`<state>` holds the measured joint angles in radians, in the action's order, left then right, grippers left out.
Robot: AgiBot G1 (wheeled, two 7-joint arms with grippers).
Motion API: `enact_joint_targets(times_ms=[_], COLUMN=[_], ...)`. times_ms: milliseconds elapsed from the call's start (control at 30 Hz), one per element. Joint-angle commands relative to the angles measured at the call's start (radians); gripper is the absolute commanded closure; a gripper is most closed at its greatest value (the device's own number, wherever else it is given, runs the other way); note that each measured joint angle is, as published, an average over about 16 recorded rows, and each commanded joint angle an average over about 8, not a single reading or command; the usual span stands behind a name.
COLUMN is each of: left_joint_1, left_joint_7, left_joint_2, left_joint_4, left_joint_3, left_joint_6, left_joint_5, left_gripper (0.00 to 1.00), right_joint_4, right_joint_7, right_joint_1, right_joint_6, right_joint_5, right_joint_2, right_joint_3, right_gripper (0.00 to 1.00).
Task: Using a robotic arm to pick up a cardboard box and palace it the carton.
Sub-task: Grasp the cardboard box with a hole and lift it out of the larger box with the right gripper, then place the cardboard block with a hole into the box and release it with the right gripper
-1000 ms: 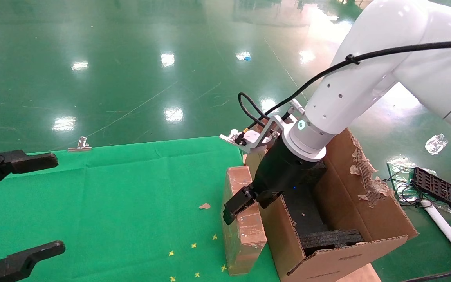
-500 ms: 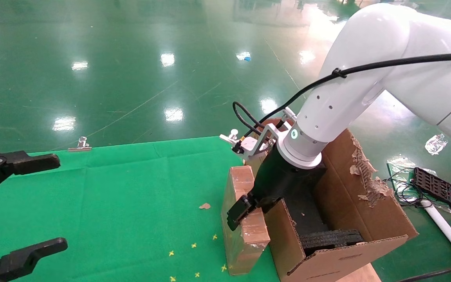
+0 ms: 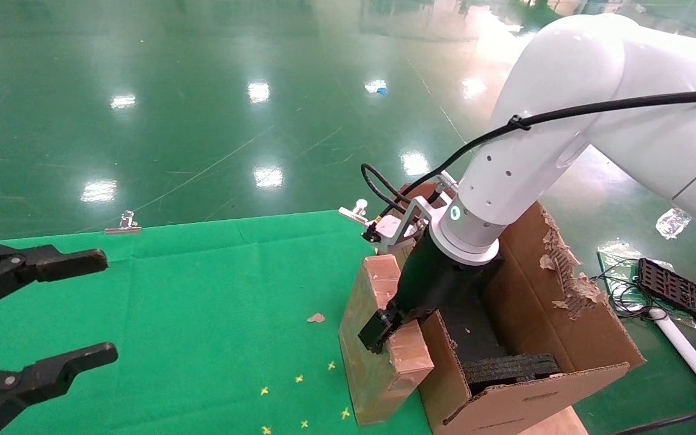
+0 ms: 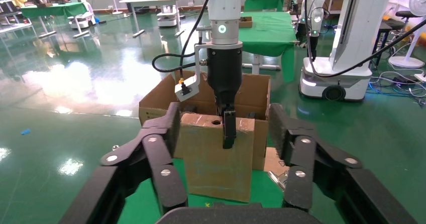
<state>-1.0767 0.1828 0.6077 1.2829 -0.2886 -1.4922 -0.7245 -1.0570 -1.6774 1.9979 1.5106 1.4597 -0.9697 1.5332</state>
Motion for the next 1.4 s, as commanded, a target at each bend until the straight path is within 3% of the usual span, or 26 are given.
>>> enact_joint_targets(times_ms=[33, 233, 533, 667, 833, 867, 1100, 1133, 1400], left_joint_1=[0.000, 0.000, 0.000, 0.000, 0.000, 0.000, 0.000, 0.000, -0.001], left_joint_7=[0.000, 0.000, -0.001, -0.001, -0.001, -0.001, -0.001, -0.001, -0.001], left_joint_2=[0.000, 0.000, 0.000, -0.001, -0.001, -0.001, -0.001, -0.001, -0.001], left_joint_4=[0.000, 0.000, 0.000, 0.000, 0.000, 0.000, 0.000, 0.000, 0.000], left_joint_3=[0.000, -0.001, -0.001, -0.001, -0.002, -0.002, -0.002, -0.002, -0.003], left_joint_6=[0.000, 0.000, 0.000, 0.001, 0.001, 0.001, 0.001, 0.001, 0.001], left_joint_5=[0.000, 0.000, 0.001, 0.001, 0.001, 0.001, 0.002, 0.002, 0.002], left_gripper=[1.00, 1.00, 1.00, 1.00, 1.00, 0.96, 0.09, 0.01, 0.00], right_joint_4=[-0.002, -0.036, -0.074, -0.061, -0.042, -0.040, -0.013, -0.007, 0.071], right_joint_7=[-0.002, 0.040, 0.219, 0.253, 0.255, 0.253, 0.234, 0.232, 0.251], right_joint_1=[0.000, 0.016, 0.108, 0.162, 0.201, 0.204, 0.184, 0.179, 0.136], right_joint_6=[-0.002, -0.044, -0.190, -0.235, -0.237, -0.230, -0.161, -0.153, -0.124], right_joint_5=[0.004, -0.020, -0.103, -0.082, -0.021, -0.008, 0.052, 0.058, 0.119], right_joint_2=[0.001, 0.050, 0.248, 0.332, 0.412, 0.425, 0.500, 0.507, 0.514], right_joint_3=[0.002, -0.033, -0.179, -0.218, -0.221, -0.216, -0.171, -0.165, -0.116], right_gripper=[1.00, 1.00, 1.00, 1.00, 1.00, 1.00, 1.00, 1.00, 1.00])
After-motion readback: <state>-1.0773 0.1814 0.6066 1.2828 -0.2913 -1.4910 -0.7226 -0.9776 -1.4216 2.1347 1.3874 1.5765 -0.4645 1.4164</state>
